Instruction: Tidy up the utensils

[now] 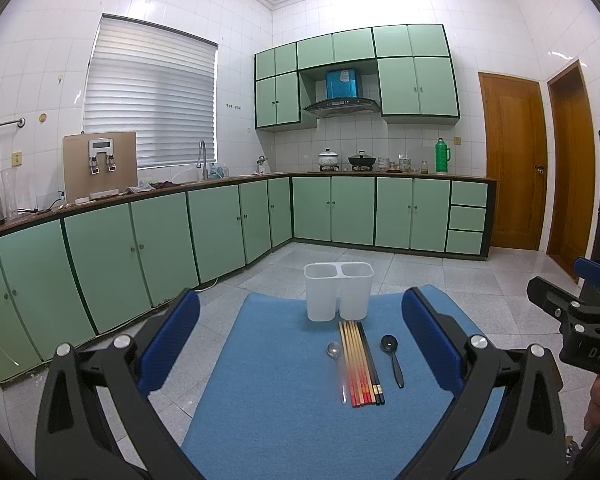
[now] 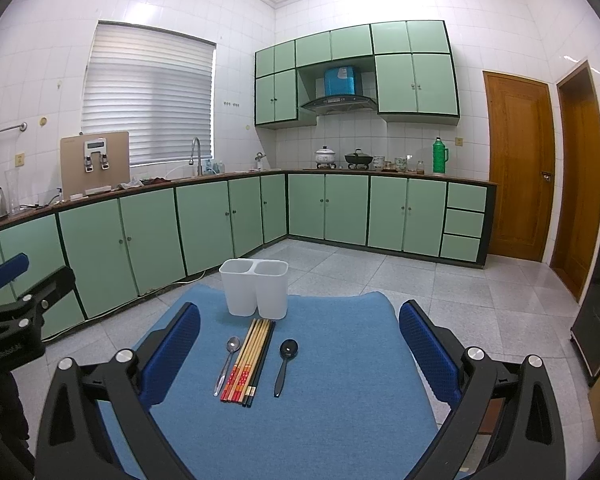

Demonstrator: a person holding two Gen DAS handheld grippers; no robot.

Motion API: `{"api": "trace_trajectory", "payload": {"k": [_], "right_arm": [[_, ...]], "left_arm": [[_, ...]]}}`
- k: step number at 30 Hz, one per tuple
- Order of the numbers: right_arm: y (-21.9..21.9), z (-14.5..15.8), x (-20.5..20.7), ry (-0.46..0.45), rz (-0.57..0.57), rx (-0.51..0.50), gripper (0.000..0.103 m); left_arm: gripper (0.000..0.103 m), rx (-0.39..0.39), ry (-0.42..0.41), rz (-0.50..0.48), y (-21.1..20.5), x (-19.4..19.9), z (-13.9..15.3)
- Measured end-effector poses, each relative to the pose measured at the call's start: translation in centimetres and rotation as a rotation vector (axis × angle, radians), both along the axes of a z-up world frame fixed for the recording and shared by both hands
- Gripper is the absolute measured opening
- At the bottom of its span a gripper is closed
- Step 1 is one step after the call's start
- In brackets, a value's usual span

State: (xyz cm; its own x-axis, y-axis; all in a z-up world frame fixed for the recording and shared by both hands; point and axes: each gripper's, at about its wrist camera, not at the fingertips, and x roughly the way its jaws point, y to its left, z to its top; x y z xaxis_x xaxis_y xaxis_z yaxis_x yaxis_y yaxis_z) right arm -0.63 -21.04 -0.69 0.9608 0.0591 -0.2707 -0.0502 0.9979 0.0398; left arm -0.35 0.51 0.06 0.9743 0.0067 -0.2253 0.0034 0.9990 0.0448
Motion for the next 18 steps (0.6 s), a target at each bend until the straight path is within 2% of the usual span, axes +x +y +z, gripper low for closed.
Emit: {"api": "trace_trajectory", "payload": {"k": [18], "right_arm": [[0.19,0.30,-0.35,-0.001,-0.001,0.001,0.097]], "left_arm": [[0.098,0.005,-0.001,0.001,0.02,-0.07,0.31]]}}
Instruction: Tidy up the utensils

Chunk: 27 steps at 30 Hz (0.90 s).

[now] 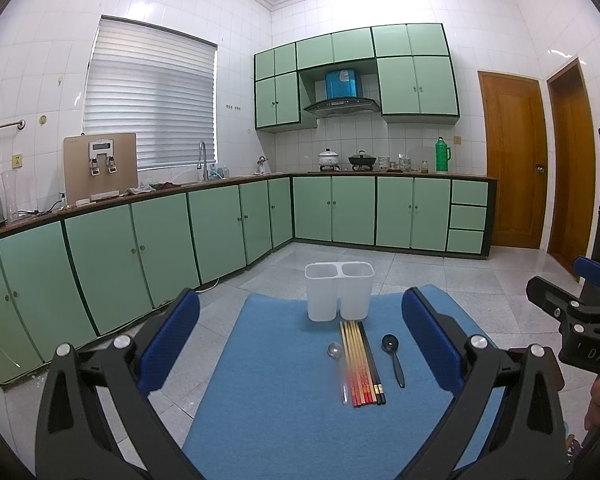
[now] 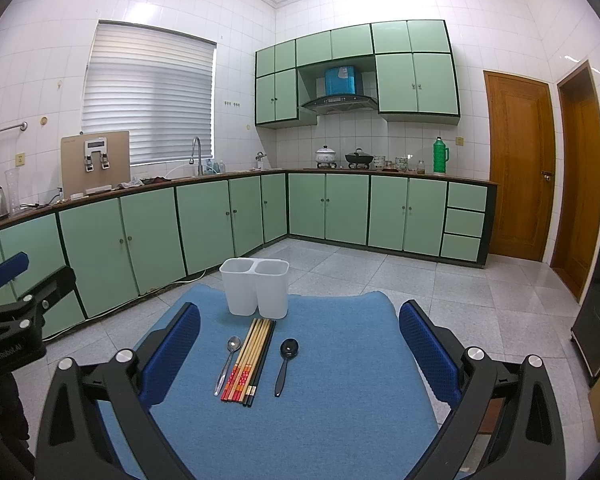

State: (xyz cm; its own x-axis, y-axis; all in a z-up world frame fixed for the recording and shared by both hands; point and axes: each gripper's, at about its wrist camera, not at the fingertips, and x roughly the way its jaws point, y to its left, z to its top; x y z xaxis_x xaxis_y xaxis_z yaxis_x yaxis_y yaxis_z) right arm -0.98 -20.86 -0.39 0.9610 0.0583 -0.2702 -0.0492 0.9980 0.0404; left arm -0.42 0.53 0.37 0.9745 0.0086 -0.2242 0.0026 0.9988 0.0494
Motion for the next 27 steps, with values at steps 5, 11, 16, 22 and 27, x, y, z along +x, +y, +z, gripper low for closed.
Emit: {"api": "trace_trajectory", "payload": {"k": [5,11,16,22,27], "right_arm": [[-0.5,-0.3,0.4,0.000,0.001,0.002,0.097],[-0.5,-0.2,0.4,0.001,0.001,0.003,0.097],[0.2,-0.6,0.6,0.003,0.001,0.003,0.097],[0.2,-0.7,0.7,0.005,0.001,0.004,0.097],[0.2,-1.2,0.9,0.011,-0.001,0.006,0.097]], "left_arm": [[0.098,0.001,0.000,0.001,0.0,0.0,0.0],[0.098,0.001,0.001,0.002,-0.1,0.1,-0.1],[0.098,0.002,0.002,0.002,-0.1,0.2,-0.2],[0.098,0.002,0.004,0.005,0.4,0.4,-0.6],[0.098,0.002,0.006,0.006,0.6,0.4,-0.8]]}}
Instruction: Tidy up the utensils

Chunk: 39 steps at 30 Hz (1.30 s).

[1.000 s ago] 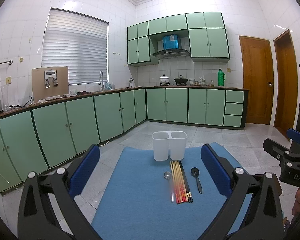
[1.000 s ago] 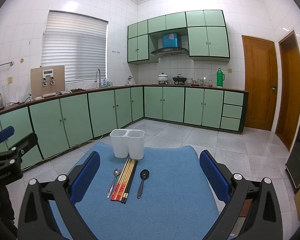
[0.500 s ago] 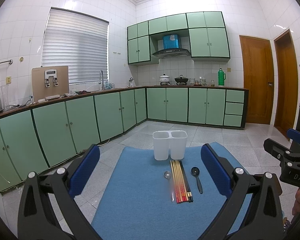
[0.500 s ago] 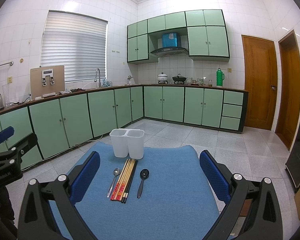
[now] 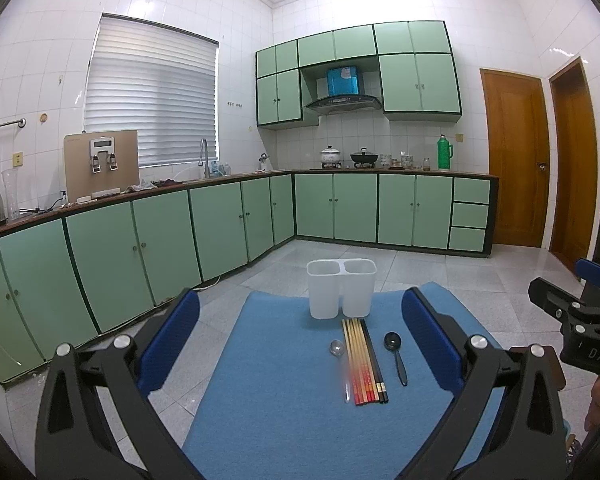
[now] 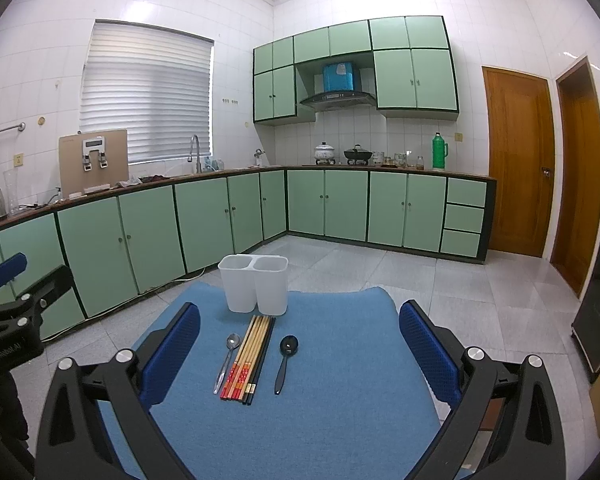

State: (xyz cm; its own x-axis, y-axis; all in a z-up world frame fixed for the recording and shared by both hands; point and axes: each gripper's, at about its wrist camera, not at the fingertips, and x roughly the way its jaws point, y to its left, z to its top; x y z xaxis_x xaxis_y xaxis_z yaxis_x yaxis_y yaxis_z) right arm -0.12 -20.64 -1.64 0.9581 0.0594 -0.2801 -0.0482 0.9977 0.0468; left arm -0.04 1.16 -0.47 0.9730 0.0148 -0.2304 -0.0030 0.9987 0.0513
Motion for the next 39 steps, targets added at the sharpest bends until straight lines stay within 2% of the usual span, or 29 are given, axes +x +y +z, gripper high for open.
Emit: {"api": "trace_trajectory", "payload": {"k": [11,16,22,28,32,35,37,39], "right_arm": [[0.0,-0.5,1.0,0.030,-0.001,-0.001,0.097],[-0.1,-1.7,3.4,0.084,-0.020,-0.009,0.097],[-0.1,-4.7,9.5,0.233,-0.021,-0.015,0.097],[-0.4,-8.7,16.6,0.383,-0.009,0.050,0.097],[0.0,-11.6,21.0,0.454,-0.025,0.054,0.097],[0.8,-13.8,24.0,0.498,-0.025,0.042,0.093],[1.2,-15.4,25.9,0.538,-0.020,0.039,0.087],[1.4,-16.3,26.9,0.568,-0.018,0.048,0.085]], "left_arm": [[0.098,0.006,0.023,0.007,0.4,1.2,-0.6],[0.098,0.016,0.081,0.028,1.1,3.9,-1.8],[0.098,0.033,0.210,0.082,3.4,9.7,-5.4],[0.098,0.037,0.369,0.101,5.7,15.8,-10.0],[0.098,0.029,0.454,0.105,6.6,19.2,-12.7],[0.098,0.019,0.518,0.111,6.9,21.5,-14.7],[0.098,0.015,0.543,0.109,7.0,22.3,-15.4],[0.098,0.015,0.557,0.108,6.8,22.9,-16.0]]}}
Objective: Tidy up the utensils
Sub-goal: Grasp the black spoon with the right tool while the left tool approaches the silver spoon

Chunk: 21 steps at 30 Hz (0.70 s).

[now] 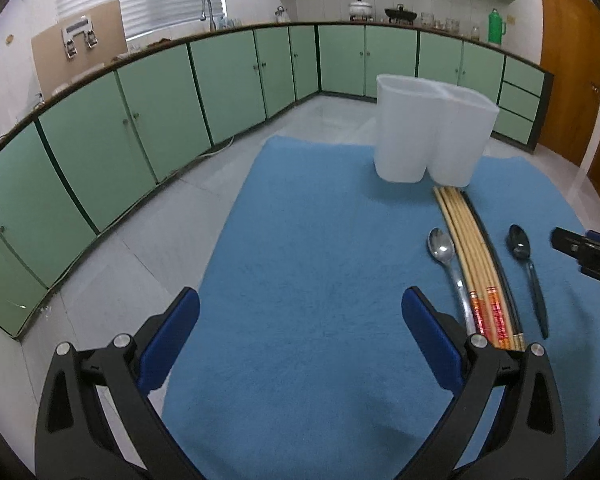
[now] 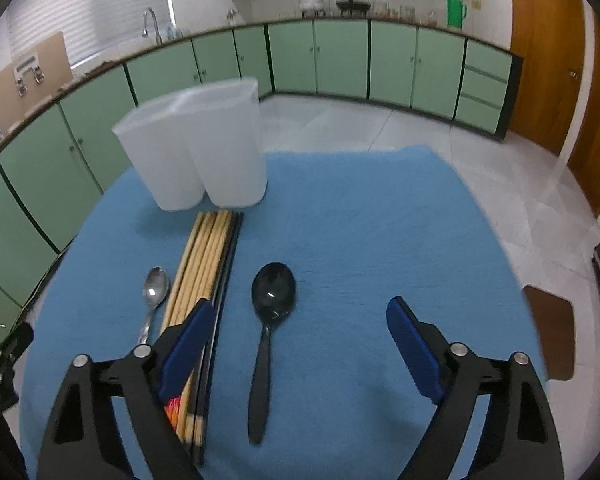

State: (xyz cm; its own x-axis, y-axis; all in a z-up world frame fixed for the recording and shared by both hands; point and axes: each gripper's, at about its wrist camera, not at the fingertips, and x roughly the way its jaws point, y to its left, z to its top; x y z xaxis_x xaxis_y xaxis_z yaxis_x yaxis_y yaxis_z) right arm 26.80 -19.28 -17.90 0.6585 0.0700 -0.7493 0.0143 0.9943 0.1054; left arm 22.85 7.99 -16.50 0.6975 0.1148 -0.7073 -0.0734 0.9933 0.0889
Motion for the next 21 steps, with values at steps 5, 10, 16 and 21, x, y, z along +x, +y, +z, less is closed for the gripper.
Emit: {"api": "trace_trajectory", "payload": {"k": [5,10,16,21], "right_arm": [[0.9,-2.1,2.5,0.074,-0.005,-0.009,0.076],[1.0,-3.2,3.7,0.116,-0.022,0.011,0.062],[0.8,-3.5,4.1,0.115,-0.001,0.004,0.034],[-0.4,-3.3,3.9,0.115,-0.011,-0.002,0.034]], "left_arm": [[0.098,-0.009,0.024,-0.012,-0.4,0.8,-0.8],[0.098,-0.016,0.038,-0.043,-1.7,2.1,-1.5],[0.098,-0.030,0.055,-0.107,-4.3,3.6,-2.1],[0.098,-0.036,0.068,-0.146,-6.3,5.4,-2.5]]}}
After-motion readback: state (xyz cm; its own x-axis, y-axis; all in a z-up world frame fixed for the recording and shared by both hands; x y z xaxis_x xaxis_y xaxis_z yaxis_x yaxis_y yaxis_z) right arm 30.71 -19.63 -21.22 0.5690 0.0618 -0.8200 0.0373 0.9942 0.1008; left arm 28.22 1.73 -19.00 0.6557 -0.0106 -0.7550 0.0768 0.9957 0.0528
